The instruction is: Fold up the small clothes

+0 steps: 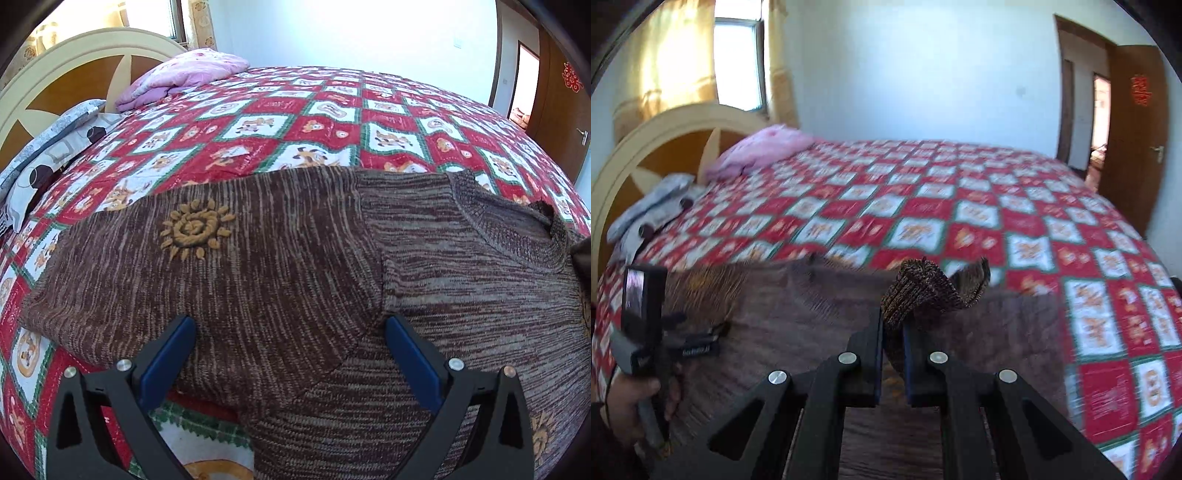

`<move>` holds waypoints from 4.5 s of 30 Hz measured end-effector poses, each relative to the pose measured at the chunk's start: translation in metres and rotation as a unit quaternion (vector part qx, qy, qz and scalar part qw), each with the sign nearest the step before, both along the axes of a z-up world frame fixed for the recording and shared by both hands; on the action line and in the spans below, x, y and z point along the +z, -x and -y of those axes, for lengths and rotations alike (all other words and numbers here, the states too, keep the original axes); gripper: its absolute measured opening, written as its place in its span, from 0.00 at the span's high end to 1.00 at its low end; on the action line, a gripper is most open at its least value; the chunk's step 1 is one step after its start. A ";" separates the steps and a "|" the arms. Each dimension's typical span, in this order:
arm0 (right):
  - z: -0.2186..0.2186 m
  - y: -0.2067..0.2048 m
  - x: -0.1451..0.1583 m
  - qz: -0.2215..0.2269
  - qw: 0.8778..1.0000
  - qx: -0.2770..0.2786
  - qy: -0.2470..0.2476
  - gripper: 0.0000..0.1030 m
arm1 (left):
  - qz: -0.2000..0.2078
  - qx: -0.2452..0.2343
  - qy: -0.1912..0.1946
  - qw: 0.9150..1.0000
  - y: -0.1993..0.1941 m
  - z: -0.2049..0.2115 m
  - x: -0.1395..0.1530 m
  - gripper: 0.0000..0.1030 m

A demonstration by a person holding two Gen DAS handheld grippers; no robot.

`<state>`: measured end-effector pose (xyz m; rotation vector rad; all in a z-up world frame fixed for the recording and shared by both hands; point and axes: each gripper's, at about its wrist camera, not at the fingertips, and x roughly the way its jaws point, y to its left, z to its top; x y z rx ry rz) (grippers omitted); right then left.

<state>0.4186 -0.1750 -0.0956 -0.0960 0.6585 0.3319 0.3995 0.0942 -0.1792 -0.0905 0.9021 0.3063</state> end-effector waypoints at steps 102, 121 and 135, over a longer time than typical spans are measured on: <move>0.146 0.080 -0.047 -0.033 0.993 -0.113 -0.024 0.32 | -0.005 -0.113 -0.004 0.994 -0.010 0.110 0.017 0.56; 0.133 0.097 -0.031 0.018 0.995 -0.097 -0.006 0.30 | 0.019 0.052 0.078 0.995 0.071 -0.074 0.026 0.30; 0.084 0.102 -0.033 0.028 0.998 -0.022 0.050 0.30 | 0.086 0.191 0.303 0.930 0.081 -0.189 0.011 0.34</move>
